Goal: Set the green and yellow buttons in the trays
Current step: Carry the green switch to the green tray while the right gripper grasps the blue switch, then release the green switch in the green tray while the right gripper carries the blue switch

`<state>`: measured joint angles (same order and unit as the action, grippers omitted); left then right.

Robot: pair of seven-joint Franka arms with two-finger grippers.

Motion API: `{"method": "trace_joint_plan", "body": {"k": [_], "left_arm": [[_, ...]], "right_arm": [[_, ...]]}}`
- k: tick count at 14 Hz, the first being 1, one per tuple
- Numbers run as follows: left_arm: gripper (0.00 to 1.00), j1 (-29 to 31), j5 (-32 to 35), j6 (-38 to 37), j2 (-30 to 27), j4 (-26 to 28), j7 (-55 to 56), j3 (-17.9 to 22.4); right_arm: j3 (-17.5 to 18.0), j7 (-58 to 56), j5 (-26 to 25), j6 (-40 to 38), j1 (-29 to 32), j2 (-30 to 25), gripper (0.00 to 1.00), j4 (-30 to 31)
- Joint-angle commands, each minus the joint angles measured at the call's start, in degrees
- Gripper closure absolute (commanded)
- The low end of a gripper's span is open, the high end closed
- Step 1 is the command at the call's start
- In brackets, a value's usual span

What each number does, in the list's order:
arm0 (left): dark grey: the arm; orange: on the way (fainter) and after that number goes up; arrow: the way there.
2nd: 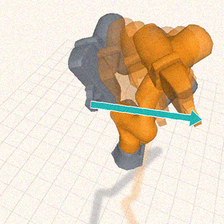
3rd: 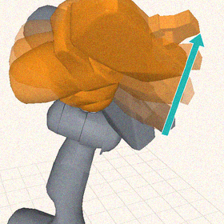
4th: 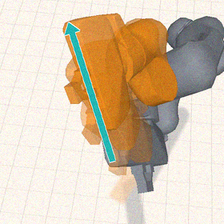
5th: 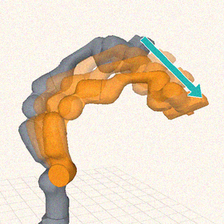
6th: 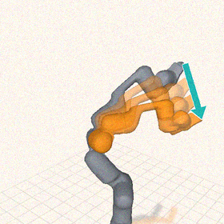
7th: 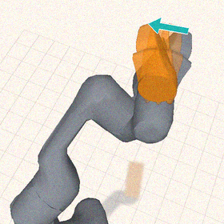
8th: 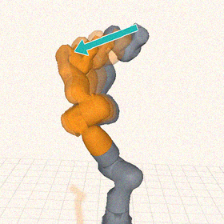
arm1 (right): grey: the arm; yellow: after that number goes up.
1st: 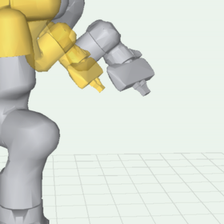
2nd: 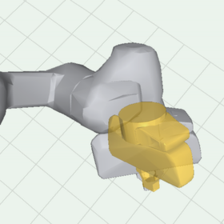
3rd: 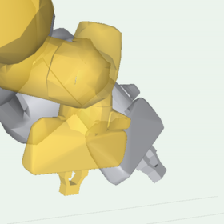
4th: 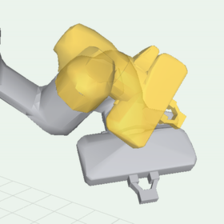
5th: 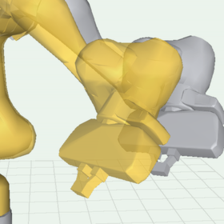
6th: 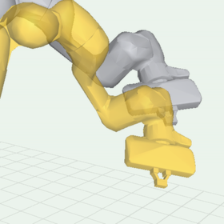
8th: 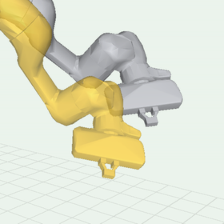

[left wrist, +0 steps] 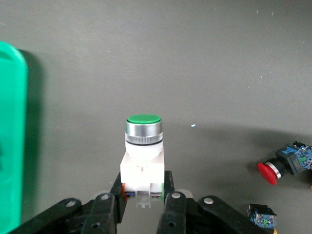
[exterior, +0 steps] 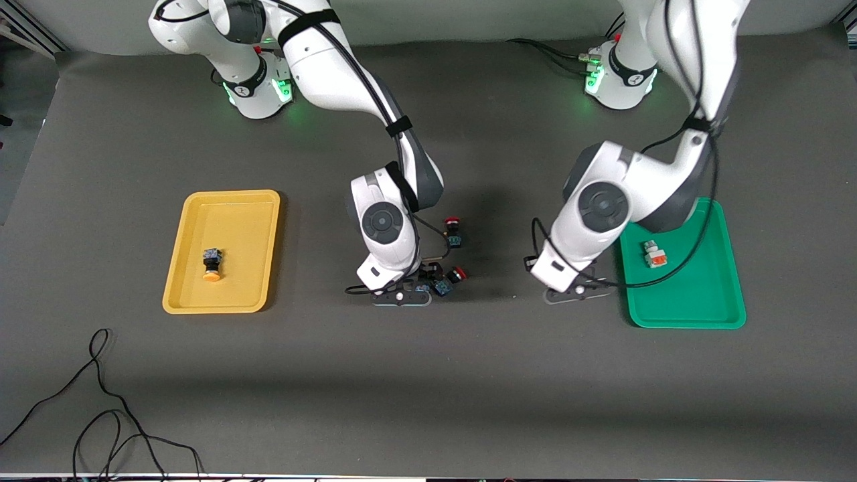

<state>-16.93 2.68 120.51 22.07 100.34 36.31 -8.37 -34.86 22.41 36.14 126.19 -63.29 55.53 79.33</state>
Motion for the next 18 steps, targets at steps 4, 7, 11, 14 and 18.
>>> {"method": "trace_joint_plan", "body": {"k": [4,7,11,14,18], "left_arm": [[0.84,13.1,-4.1,-13.2,-7.2,1.1,-16.7,0.2],[0.84,24.6,-3.0,-14.7,-9.1,3.5,-30.5,0.3],[0.84,32.3,2.9,-6.2,-8.5,10.1,-39.0,0.4],[0.84,33.7,5.3,7.1,-8.4,20.9,-41.6,0.5],[0.84,36.0,5.5,21.3,-5.2,29.6,-41.8,0.5]], "right_arm": [[0.9,0.9,0.1,3.6,0.3,3.2,0.9,-1.8],[0.9,0.2,-0.1,3.6,0.5,3.3,1.0,-1.7],[0.9,0.1,-0.9,3.6,0.7,3.2,1.0,-1.7],[0.5,0.0,-0.7,3.5,1.1,2.3,1.0,-1.4],[-2.2,-2.0,-0.8,-2.1,3.8,-4.0,1.0,-0.9]]}}
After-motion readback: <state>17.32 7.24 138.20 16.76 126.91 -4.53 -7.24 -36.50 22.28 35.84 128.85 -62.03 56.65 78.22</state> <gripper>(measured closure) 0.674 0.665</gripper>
